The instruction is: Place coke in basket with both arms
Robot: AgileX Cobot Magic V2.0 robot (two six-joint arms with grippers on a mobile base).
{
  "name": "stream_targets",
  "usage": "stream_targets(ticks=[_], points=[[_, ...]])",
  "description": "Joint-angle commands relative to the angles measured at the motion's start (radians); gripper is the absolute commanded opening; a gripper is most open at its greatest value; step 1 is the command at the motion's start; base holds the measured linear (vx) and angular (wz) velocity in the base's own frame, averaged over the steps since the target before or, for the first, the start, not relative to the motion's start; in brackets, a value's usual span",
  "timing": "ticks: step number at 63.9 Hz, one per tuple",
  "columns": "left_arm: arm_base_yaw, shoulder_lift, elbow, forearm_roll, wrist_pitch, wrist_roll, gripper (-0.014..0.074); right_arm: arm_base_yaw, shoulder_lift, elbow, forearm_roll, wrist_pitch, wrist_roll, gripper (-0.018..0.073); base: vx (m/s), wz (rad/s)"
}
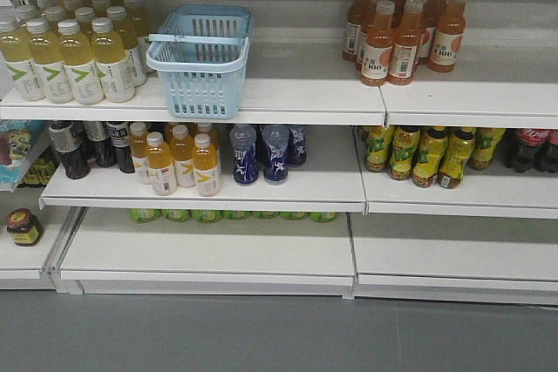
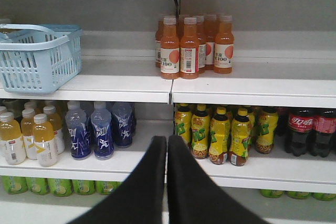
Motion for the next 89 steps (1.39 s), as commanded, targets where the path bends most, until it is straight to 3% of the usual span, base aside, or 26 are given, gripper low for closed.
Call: stream_targets(ticks=[1,89], points=[[-0.004,-0.019,-0.001,-0.007,-0.070,-0.006,-0.0006,-0.003,-0.018,0.011,-0.003,-0.073,-0.008,-0.0009,0.15,0.00],[-0.004,-0.019,-0.001,-0.007,-0.070,-0.006,-0.0006,-0.003,-0.018,0.011,-0.003,-0.073,-0.008,-0.0009,0.12,-0.01]])
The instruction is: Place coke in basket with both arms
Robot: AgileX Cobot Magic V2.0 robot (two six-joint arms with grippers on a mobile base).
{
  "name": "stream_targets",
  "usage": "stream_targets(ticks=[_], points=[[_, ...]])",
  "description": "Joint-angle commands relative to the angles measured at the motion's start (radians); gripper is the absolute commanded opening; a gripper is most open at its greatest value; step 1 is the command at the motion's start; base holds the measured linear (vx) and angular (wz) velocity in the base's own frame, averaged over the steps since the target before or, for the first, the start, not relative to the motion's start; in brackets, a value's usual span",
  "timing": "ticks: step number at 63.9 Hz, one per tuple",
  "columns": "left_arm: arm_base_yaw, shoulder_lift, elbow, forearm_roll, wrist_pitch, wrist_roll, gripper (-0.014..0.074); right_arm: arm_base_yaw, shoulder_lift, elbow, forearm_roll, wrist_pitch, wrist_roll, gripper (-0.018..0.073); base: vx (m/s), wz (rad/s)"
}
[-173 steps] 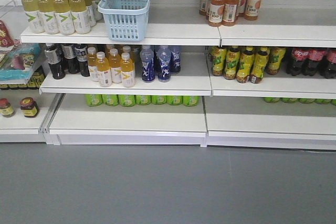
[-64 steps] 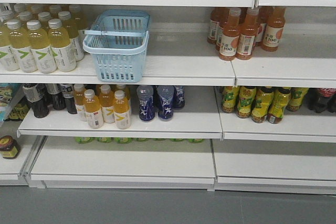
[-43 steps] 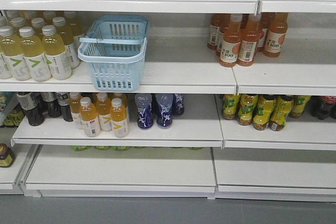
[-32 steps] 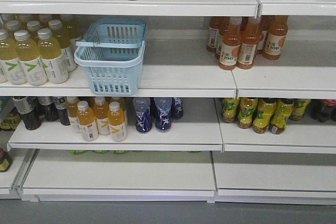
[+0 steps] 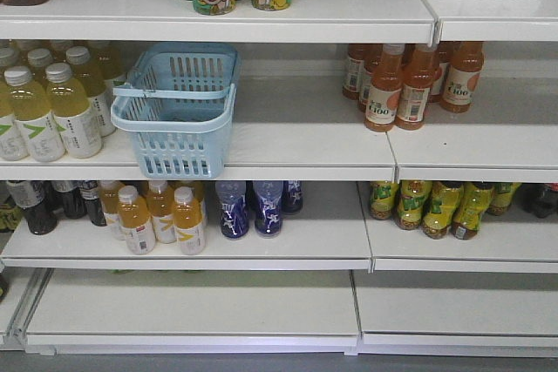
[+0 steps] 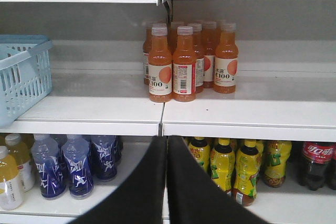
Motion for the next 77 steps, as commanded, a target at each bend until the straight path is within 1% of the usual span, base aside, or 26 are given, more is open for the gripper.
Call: stream_targets(ticks=[1,77], points=[[-0.004,-0.019,-0.001,-0.007,-0.070,-0.006,-0.0006,-0.003,-0.018,0.011,-0.003,-0.074,-0.008,-0.0009,0.08,-0.01],[-0.004,-0.019,-0.001,-0.007,-0.070,-0.006,-0.0006,-0.003,-0.018,0.011,-0.003,-0.074,-0.008,-0.0009,0.04,0.00]])
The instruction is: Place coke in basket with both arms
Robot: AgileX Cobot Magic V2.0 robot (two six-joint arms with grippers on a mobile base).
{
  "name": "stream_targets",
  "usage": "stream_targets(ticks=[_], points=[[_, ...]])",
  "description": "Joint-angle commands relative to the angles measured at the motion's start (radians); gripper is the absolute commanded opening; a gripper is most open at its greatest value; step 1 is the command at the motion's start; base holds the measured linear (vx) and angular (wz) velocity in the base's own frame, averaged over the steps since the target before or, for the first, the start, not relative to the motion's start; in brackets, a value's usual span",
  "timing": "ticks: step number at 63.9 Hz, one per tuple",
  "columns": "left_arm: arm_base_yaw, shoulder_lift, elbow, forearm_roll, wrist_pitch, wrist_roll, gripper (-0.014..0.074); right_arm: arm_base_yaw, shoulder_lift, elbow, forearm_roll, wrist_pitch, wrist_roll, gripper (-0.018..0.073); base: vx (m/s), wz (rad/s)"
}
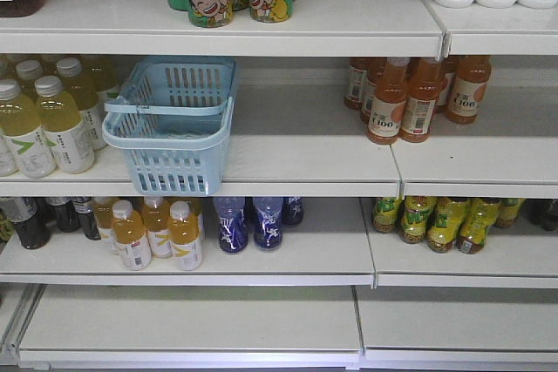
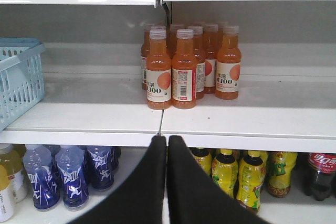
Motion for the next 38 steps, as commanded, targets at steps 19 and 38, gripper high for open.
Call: stream_targets(ticks=[19,38], points=[[-0.004,-0.019,-0.001,-0.007,-0.070,-0.006,-0.0006,-0.003,-0.018,0.011,-0.003,-0.073,-0.008,-0.0009,0.00,0.00],[-0.004,-0.019,-0.006,0.013,-0.247,0.017,-0.0006,-0.003,-0.018,0.011,-0.003,-0.073,-0.008,-0.0009,0.00,0.00]])
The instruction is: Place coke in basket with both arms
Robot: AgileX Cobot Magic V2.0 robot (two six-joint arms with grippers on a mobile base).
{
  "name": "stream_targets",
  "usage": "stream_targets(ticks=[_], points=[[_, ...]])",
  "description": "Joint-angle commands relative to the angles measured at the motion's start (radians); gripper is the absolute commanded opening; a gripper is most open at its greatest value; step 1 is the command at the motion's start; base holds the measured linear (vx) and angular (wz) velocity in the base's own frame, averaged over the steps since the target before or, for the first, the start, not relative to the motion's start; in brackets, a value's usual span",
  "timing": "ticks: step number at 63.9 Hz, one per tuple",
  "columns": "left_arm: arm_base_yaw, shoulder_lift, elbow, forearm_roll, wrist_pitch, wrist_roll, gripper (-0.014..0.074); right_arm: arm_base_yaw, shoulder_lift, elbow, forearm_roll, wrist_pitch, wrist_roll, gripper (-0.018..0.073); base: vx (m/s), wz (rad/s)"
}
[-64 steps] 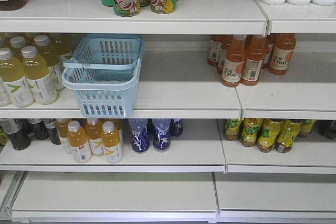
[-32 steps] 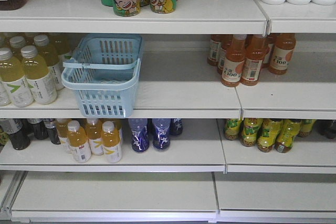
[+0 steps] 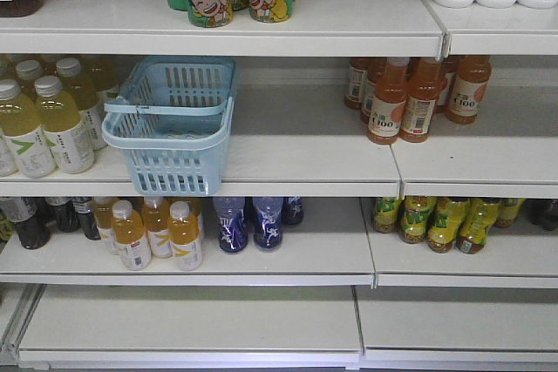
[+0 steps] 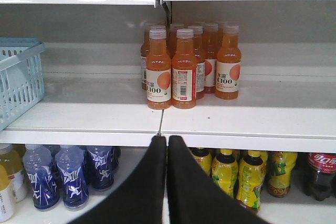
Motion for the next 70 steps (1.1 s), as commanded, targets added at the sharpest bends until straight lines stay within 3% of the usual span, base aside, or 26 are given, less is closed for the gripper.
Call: stream_targets(ticks=[1,11,20,33,49,70], points=[[-0.004,-0.019,-0.011,0.000,-0.195,-0.004,-0.0006,-0.003,-0.018,0.011,-0.003,-0.074,-0.008,-0.0009,0.00,0.00],[-0.004,0.011,-0.148,-0.091,-0.169,-0.087,-0.0006,-0.003,-0.018,0.011,-0.003,-0.074,-0.008,-0.0009,0.00,0.00],[-0.004,0.131,-0.288,-0.057,-0.033,-0.073,-0.0006,-0.003,-0.018,0.011,-0.003,-0.074,-0.008,-0.0009,0.00,0.00],[-0.004,0.412,-0.450,-0.018,0.048,-0.073,-0.0006,-0.003,-0.018,0.011,-0.003,-0.074,-0.008,-0.0009,0.00,0.00],[-0.004,0.630,-0.522,-0.028,-0.029,-0.085,-0.0006,-0.003,-0.018,0.011,-0.003,-0.074,-0.008,-0.0009,0.00,0.00],[-0.004,0.669,-0.522,-0.023,-0.044,-0.067,-0.0003,-0.003,-0.018,0.011,-0.003,-0.074,-0.008,-0.0009,0.00,0.00]])
